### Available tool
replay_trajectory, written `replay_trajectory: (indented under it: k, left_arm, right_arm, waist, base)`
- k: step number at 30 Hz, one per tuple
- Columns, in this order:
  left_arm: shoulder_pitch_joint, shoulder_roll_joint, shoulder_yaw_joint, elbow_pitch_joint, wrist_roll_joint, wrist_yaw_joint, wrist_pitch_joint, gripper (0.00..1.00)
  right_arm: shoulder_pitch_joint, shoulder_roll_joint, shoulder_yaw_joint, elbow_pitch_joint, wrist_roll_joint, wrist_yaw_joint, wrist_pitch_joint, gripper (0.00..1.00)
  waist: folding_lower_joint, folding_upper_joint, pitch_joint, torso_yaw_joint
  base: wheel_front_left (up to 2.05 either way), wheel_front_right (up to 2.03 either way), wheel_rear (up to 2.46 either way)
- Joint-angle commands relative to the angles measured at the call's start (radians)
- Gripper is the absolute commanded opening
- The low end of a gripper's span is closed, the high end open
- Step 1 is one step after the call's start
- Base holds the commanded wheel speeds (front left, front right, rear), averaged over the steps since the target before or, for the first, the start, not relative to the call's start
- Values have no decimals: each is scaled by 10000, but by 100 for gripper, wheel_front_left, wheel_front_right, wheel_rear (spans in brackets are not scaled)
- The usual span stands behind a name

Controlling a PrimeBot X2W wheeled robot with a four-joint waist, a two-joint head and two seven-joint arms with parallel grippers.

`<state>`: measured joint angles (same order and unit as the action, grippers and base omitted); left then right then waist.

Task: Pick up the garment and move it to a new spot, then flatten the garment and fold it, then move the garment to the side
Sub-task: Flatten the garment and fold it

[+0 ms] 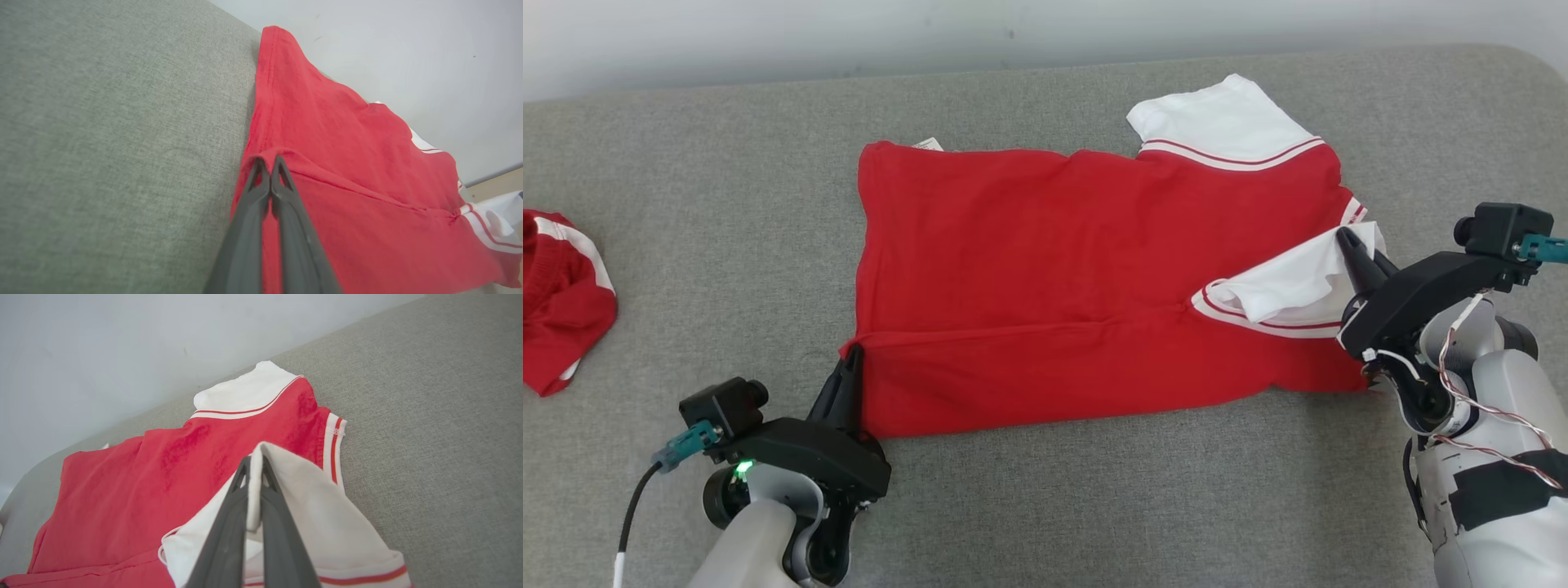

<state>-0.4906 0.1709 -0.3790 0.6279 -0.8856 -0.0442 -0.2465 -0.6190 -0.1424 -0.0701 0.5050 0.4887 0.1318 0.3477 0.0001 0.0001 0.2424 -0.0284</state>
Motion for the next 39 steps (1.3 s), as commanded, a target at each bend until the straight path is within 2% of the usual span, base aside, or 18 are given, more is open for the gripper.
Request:
replay_trajectory:
  k: [1,2,3,4,13,17,21,26,32,39]
  left_arm:
    - [-170,3,41,60,50,-16,-52,0]
    - [-193,-5,54,115,55,-35,-67,4]
    - [-200,-6,76,174,75,-21,-81,40]
    - [-209,-5,99,240,92,32,-101,100]
    - [-44,135,-45,471,674,124,-170,100]
    - [345,292,-1,-19,1415,366,-198,100]
    - [687,275,-217,-293,1999,547,-189,100]
    - [824,183,-798,-289,2838,1021,-180,100]
    - [591,14,-1001,47,3205,1647,-88,100]
    - [403,-62,-1059,378,3152,1930,198,100]
  right_arm:
    - [-150,-40,15,47,27,-24,-198,0]
    - [-213,-31,40,125,35,-24,-320,46]
    - [-236,-4,76,224,60,-24,-425,98]
    - [-253,13,104,338,83,-24,-515,100]
    - [-123,-325,715,473,651,-24,-864,100]
    - [549,-954,1073,291,181,-24,-747,100]
    - [1015,-1142,908,395,-168,-24,-450,100]
    - [1390,-1175,524,504,-925,-24,-108,100]
    - [1273,-826,156,747,-1562,-24,225,100]
    - [1161,-576,-234,1349,-2496,-24,797,100]
  waist:
    - [-1,-1,-3,-10]
    - [-1,-1,-8,-18]
    - [-1,-1,-29,-32]
    - [-1,-1,-50,-44]
    - [-1,-1,-430,-72]
    - [-1,-1,-599,-60]
    - [-1,-1,-581,-58]
    - [-1,-1,-371,-95]
    - [-1,-1,-134,-91]
    - [-1,-1,-30,2]
  base:
    - [0,0,0]
    - [0,0,0]
    - [0,0,0]
    - [0,0,0]
    - [0,0,0]
    - [0,0,0]
    - [0,0,0]
    - [0,0,0]
    - [0,0,0]
    - [0,0,0]
